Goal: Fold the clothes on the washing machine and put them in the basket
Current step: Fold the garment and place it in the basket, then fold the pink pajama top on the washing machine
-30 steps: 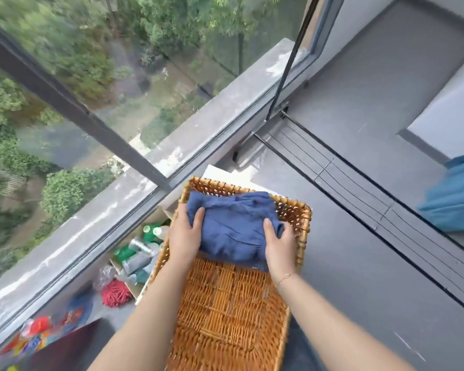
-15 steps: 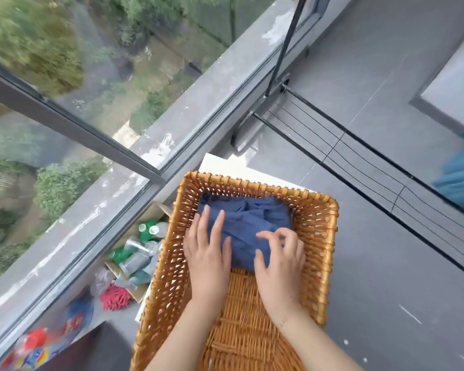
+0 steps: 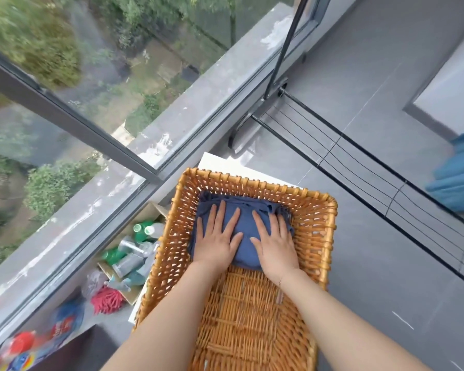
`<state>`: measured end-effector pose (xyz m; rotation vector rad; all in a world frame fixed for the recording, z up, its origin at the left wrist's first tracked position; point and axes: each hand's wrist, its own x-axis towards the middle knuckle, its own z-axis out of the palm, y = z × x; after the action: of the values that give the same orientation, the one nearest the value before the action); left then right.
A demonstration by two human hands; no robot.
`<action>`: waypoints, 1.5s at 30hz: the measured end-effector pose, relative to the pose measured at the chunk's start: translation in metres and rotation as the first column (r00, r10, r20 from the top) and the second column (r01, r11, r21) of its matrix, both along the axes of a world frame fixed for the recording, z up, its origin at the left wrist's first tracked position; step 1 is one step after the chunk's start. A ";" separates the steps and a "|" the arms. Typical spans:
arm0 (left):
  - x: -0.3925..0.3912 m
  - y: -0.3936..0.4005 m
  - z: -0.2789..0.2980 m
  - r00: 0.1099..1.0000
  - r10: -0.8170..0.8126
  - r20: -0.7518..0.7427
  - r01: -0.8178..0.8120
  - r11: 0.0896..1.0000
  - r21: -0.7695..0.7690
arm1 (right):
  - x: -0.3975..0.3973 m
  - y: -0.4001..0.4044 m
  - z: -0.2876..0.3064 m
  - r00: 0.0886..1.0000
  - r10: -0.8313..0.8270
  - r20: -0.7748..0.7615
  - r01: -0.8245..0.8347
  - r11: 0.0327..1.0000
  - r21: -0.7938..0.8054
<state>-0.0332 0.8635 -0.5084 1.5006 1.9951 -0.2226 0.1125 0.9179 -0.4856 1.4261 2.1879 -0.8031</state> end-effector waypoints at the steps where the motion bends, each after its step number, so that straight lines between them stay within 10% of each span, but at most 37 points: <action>1: -0.002 0.004 0.008 1.000 -0.003 0.011 0.003 0.999 -0.045 | 0.002 0.001 0.005 1.000 0.013 0.005 -0.013 1.000 -0.007; 6: -0.014 0.027 0.071 0.985 0.141 0.101 -0.112 0.962 -0.248 | 0.015 0.008 0.053 0.999 -0.038 0.025 0.038 0.999 -0.027; 15: 0.041 0.038 0.236 0.904 0.351 0.244 -0.360 0.933 -0.010 | 0.079 0.047 0.211 0.908 -0.158 -0.388 0.155 0.987 -0.039; 30: 0.235 0.064 0.470 0.856 0.048 0.515 -0.275 0.886 0.374 | 0.293 0.044 0.435 0.785 -0.276 -0.555 0.421 0.895 0.150; 45: 0.466 0.173 0.650 0.794 -0.341 0.503 -0.058 0.782 0.621 | 0.548 0.087 0.623 0.389 -0.094 -0.917 0.800 0.527 0.285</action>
<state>0.4324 1.0365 0.1412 1.8184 1.4655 0.8375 0.6605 1.0051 0.1378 2.6872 3.0292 -1.0205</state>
